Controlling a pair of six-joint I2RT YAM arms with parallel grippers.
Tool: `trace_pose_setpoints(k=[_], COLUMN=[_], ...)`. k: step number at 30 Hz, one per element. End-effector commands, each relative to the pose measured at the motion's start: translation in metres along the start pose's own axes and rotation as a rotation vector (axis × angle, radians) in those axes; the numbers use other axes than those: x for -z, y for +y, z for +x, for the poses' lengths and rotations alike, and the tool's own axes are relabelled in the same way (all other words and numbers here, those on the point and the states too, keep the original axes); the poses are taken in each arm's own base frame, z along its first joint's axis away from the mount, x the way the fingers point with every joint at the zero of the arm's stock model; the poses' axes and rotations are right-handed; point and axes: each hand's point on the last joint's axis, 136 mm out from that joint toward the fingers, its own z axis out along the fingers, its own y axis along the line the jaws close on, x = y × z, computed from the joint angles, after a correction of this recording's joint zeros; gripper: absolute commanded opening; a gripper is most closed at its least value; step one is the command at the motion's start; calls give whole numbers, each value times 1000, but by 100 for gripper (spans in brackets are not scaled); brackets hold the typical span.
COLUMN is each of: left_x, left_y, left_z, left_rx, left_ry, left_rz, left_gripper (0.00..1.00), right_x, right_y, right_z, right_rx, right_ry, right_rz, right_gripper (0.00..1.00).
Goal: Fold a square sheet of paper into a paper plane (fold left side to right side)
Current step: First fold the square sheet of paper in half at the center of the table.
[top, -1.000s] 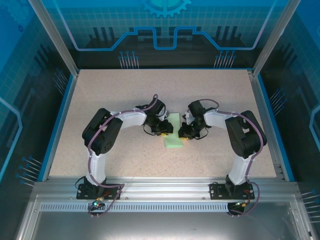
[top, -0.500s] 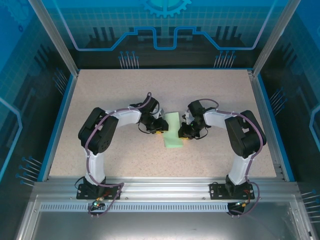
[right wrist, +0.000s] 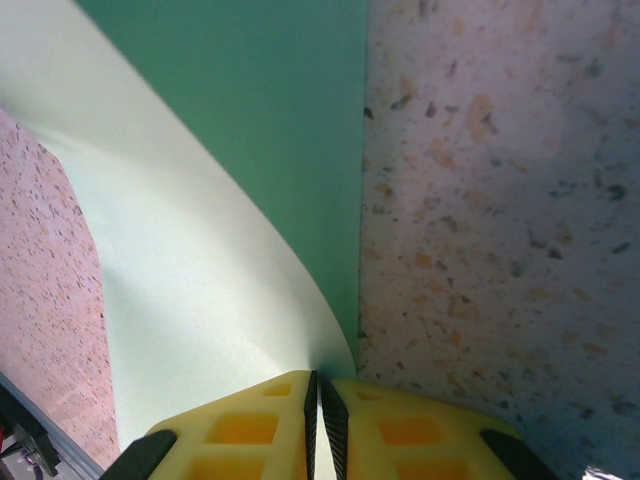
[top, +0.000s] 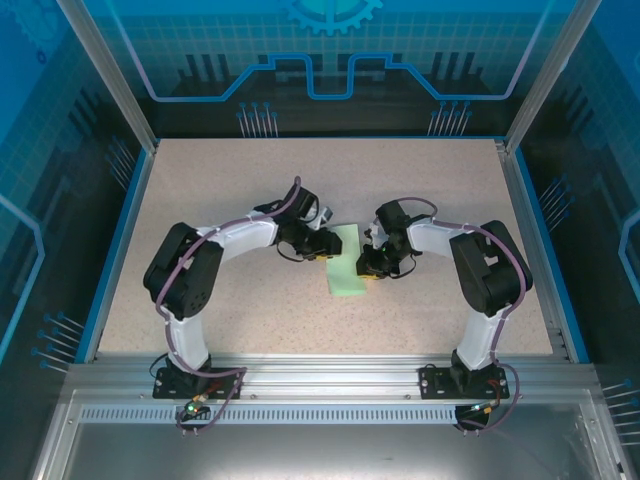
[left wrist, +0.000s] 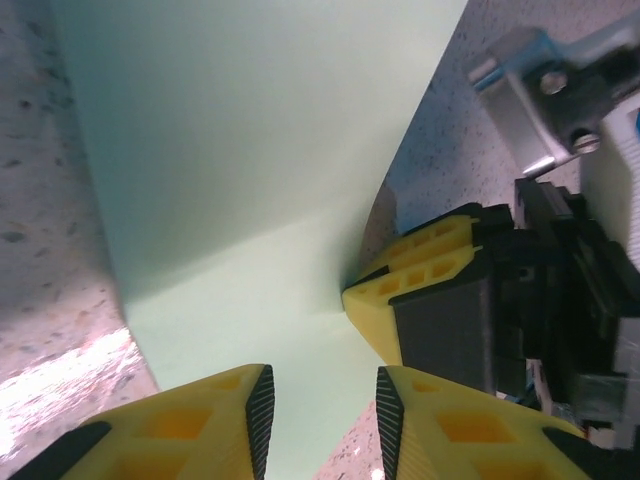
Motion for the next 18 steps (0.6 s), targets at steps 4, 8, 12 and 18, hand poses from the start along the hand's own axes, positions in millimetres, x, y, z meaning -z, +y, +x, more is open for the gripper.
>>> trace_pose_setpoints(k=[4,8,12,18], left_x=[-23,-29,-34,-41], left_y=[9,18,28,42], left_z=[-13,-25,-32,-36], left_rx=[-6,-6,15,34], left_ry=[29,21,19,26], left_rz=[-39,-78,-93,-121], left_gripper=[36,36,36,36], right_x=[-28,-28,-29,-29], right_y=[-41,-42,-44,-46], right_z=[31,32,34,36], right_rx=[-34,-34,-33,-32], right_ry=[103,106,110,116], right_rz=[168,172,177,183], right_gripper=[16,16,16,16])
